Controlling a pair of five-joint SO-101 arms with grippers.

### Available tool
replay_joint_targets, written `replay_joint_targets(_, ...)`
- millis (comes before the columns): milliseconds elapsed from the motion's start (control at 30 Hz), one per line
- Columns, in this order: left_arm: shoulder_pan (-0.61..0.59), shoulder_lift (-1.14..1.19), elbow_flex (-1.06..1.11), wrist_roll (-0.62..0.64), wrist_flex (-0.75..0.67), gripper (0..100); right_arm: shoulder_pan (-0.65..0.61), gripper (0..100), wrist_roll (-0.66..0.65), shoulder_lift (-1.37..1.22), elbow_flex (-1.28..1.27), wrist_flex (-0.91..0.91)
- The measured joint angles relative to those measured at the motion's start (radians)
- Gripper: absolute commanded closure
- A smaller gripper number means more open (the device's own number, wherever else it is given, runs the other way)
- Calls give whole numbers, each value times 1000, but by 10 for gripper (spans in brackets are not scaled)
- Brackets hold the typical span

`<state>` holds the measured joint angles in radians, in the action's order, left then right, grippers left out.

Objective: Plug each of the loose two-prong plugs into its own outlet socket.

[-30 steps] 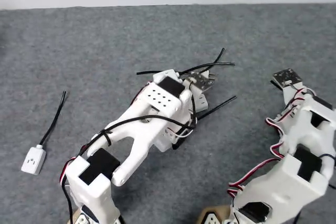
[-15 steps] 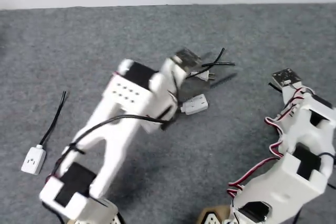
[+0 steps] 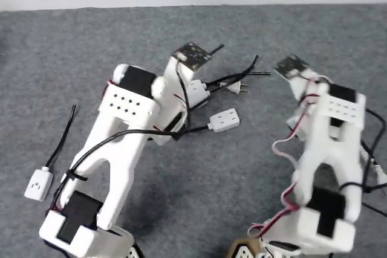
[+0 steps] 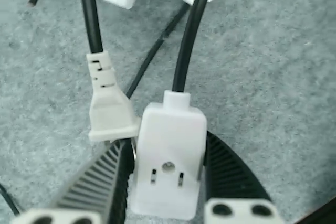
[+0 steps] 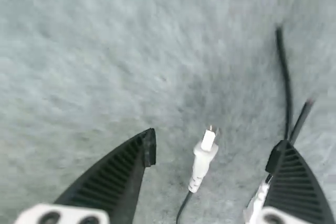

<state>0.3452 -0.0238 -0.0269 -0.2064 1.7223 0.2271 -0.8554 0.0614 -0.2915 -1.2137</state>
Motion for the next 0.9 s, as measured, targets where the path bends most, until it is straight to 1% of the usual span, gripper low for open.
replay_joint_targets(133,34,0,0,-3,0,987,-140,648,78,94,0,-8)
replay_joint_targets(267,41,0,0,-5,-2,987,-213,649,75,166,0,-8)
replay_joint_targets(367,41,0,0,-100,-6,987,-219,649,-11,219,0,-17)
replay_joint_targets(500,41,0,37,-261,-9,987,-218,649,-193,328,0,-100)
replay_joint_targets(567,35,0,80,-315,-37,987,-238,649,-282,391,0,-150)
replay_joint_targets(700,-12,0,169,-331,-135,987,-245,649,-382,453,0,-224)
replay_joint_targets(800,-44,0,219,-334,-189,987,-244,649,-408,457,-2,-239)
replay_joint_targets(900,-61,0,232,-344,-199,987,-278,649,-430,454,-38,-239)
